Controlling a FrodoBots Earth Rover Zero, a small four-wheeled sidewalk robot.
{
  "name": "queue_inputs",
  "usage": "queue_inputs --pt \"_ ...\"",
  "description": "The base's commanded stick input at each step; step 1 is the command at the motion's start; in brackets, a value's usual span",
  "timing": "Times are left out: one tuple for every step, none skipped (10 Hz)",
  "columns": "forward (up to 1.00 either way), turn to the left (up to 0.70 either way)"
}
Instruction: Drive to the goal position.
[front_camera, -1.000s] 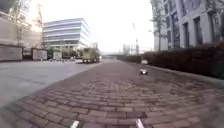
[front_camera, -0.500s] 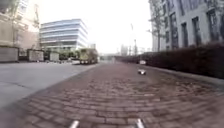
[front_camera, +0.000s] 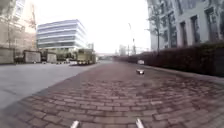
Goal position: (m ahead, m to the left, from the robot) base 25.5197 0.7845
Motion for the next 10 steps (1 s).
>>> queue_inputs --pt "0.7 0.0" --pt "0.7 0.0" --pt "0.7 0.0" --pt "0.7 0.0" --pt "0.7 0.0" --pt "0.7 0.0" --pt "0.7 -0.07" --pt "0.7 -0.12" --pt "0.7 -0.14" --pt "0.7 -0.14"
